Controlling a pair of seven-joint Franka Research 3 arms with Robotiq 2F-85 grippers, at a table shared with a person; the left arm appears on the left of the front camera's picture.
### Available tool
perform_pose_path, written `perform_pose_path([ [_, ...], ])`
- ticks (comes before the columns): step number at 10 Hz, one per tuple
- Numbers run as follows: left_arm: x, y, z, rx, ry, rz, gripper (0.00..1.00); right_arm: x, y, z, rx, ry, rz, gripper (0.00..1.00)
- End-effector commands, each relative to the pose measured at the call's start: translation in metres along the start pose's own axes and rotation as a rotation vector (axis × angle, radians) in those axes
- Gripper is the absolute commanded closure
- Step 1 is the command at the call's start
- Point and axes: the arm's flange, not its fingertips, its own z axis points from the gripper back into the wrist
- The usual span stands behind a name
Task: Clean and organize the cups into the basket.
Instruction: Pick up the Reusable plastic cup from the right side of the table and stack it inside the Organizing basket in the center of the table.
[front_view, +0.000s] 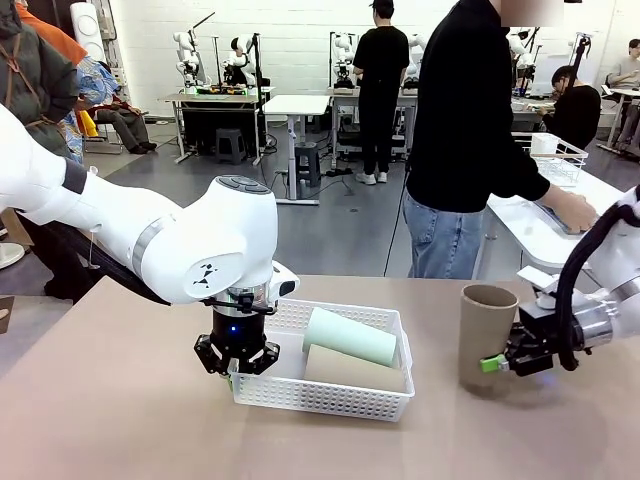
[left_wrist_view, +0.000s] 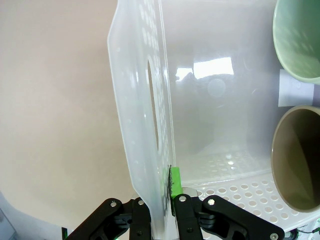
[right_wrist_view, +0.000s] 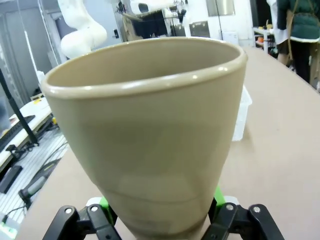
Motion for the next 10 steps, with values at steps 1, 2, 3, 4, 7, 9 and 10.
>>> perform_pose_path([
  [1,-0.001,0.001,0.001,0.003,-0.007,-0.008,1.0,0.062,0.06,0.025,-0.057,-0.069,-0.019,0.73],
  [2,-0.001,0.001,0.001,0.003,-0.007,-0.008,1.0,0.092,0.084,0.041,-0.075,-0.088,-0.032,0.73],
  [3,-0.001,0.001,0.001,0.003,-0.007,-0.008,1.0,0.122,0.106,0.054,-0.116,-0.088,-0.067,0.73],
  [4,-0.001,0.001,0.001,0.003,-0.007,-0.008,1.0,0.146,0.118,0.062,-0.195,-0.108,-0.12,0.73],
  [7,-0.001,0.001,0.001,0.003,-0.007,-0.008,1.0,0.176,0.133,0.069,-0.25,-0.062,-0.185,0.73],
  [9,-0.001,0.001,0.001,0.003,-0.007,-0.008,1.0,0.176,0.136,0.082,-0.205,-0.105,-0.114,0.73],
  [10,-0.001,0.001,0.001,0.003,-0.007,-0.008,1.0,0.176,0.136,0.082,-0.205,-0.105,-0.114,0.73],
])
